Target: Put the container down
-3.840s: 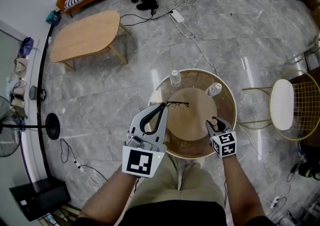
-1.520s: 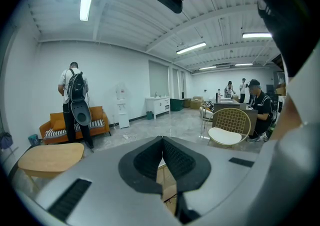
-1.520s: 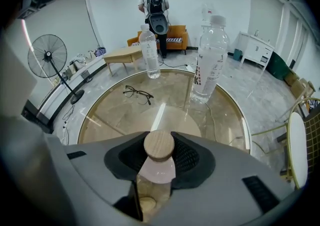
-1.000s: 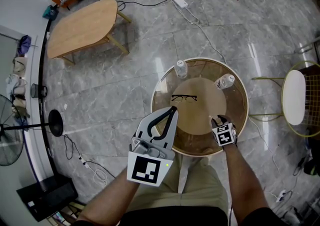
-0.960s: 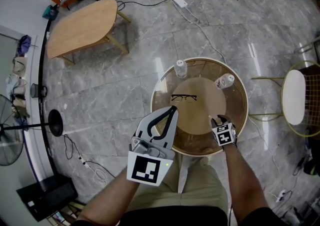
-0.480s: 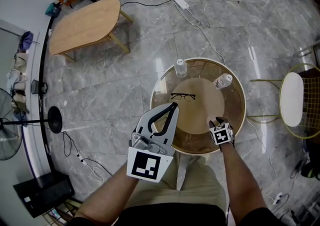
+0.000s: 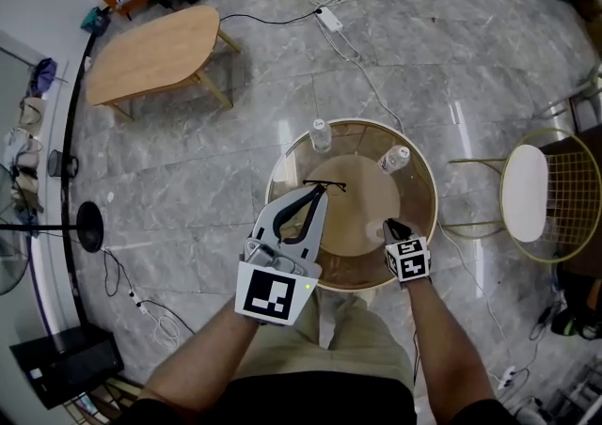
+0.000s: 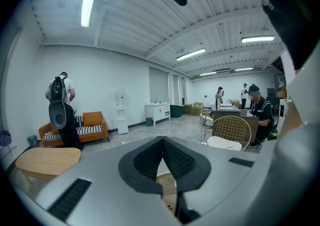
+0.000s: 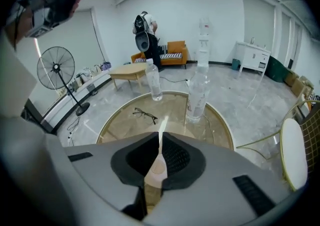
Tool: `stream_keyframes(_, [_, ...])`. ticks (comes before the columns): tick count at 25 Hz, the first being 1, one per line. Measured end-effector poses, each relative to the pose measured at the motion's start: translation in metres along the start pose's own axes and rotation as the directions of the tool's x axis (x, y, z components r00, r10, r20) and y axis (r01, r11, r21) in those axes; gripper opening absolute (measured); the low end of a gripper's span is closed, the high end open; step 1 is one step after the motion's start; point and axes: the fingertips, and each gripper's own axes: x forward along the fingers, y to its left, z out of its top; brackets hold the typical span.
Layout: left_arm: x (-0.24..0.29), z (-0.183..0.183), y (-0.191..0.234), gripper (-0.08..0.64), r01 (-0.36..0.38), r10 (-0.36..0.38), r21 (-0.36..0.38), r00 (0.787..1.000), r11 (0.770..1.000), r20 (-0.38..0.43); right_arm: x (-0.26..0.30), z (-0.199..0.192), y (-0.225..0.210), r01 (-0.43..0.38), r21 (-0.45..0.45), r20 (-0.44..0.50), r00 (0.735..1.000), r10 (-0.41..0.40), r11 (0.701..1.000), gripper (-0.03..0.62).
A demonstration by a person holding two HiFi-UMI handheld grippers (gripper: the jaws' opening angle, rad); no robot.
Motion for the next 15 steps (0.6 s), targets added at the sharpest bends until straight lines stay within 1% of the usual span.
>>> stream_keyframes(1, [0.001, 0.003, -0.001, 0.015, -0.014, 0.014, -0.006, 1.0, 1.0, -0.003, -0.011, 0.009, -0.001, 0.004, -0.002, 0.029, 1.0, -0.004, 1.0, 0.017])
stream_keyframes(5, [0.003, 0.018, -0.001, 0.015, -0.066, 0.066, -0.035, 0.998, 0.997, 0.011, -0.049, 0.039, 0.005, 0.008, -0.01, 0.126, 0.992, -0.007, 1.0, 0.014])
stream_keyframes(11, [0.0, 0.033, -0.008, 0.015, -0.07, 0.074, -0.08, 0.996, 0.994, 0.045, -0.091, 0.068, 0.01, -0.007, 0.005, 0.214, 0.977, 0.006, 1.0, 0.014])
stream_keyframes(15, [-0.007, 0.042, -0.007, 0.015, -0.079, 0.087, -0.115, 0.994, 0.99, 0.062, -0.122, 0.09, 0.013, -0.018, -0.013, 0.265, 0.964, 0.021, 1.0, 0.014])
